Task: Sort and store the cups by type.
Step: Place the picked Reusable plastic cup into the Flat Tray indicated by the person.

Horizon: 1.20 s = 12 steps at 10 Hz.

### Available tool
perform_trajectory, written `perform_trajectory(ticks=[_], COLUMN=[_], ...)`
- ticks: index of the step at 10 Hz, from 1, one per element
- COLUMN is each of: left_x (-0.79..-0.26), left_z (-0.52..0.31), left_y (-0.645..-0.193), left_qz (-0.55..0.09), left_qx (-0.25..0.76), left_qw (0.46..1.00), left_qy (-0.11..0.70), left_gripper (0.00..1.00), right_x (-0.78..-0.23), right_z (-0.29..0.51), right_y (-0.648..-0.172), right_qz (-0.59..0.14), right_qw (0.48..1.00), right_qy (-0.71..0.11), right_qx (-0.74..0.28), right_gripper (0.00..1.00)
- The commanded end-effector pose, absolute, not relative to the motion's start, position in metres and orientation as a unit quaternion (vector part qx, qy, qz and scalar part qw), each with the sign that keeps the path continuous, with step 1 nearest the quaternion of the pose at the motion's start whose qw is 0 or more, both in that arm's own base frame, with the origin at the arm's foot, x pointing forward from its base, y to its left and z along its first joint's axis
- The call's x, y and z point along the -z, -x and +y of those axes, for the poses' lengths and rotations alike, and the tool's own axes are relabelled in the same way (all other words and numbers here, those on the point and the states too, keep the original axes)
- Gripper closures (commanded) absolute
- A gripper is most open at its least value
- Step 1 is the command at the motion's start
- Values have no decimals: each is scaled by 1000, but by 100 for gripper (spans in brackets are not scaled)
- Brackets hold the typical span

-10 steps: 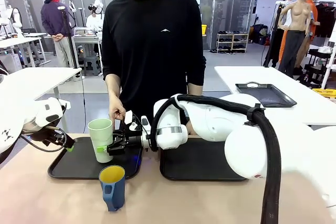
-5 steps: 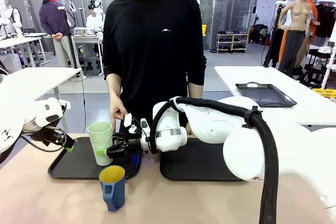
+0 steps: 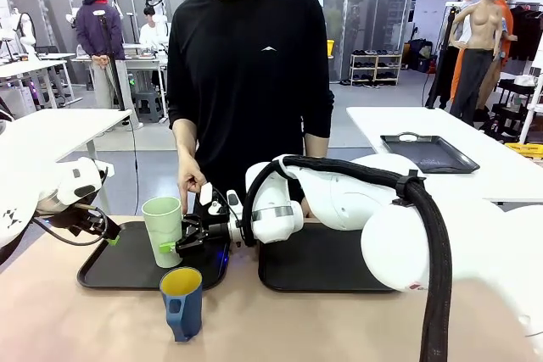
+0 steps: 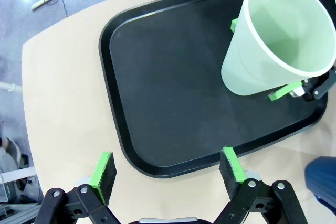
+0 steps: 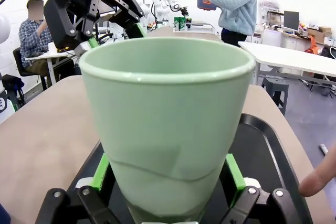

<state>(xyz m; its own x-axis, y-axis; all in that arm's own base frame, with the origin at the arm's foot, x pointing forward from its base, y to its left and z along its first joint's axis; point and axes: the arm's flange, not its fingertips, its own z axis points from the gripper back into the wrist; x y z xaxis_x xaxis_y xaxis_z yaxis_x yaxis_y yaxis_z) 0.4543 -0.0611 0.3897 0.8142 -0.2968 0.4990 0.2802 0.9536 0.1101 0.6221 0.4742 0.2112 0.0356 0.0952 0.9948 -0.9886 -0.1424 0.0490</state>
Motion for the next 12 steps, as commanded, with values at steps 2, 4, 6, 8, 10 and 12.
perform_trajectory(ticks=[2,4,6,8,10,12], left_x=[-390,-390,-390,-390,-390,-390], left_z=[-60,-60,-60,-60,-60,-60], left_y=[-455,-455,-455,-455,-455,-455], left_qz=[-265,-265,-265,-265,-265,-265], left_qx=[150,150,150,150,150,150], left_qw=[952,952,952,952,952,952], left_qy=[-16,-16,-16,-16,-16,-16], left_gripper=[0,0,0,0,0,0], right_x=[-223,-225,-230,-240,-248,-253], right_z=[462,449,430,400,366,336], right_y=[-617,-609,-600,-587,-577,-566], right_qz=[-407,-392,-386,-396,-402,-407], right_qw=[507,514,528,539,557,571], right_qy=[-526,-528,-526,-517,-499,-487], right_qx=[-548,-551,-544,-534,-528,-520], right_gripper=[0,0,0,0,0,0])
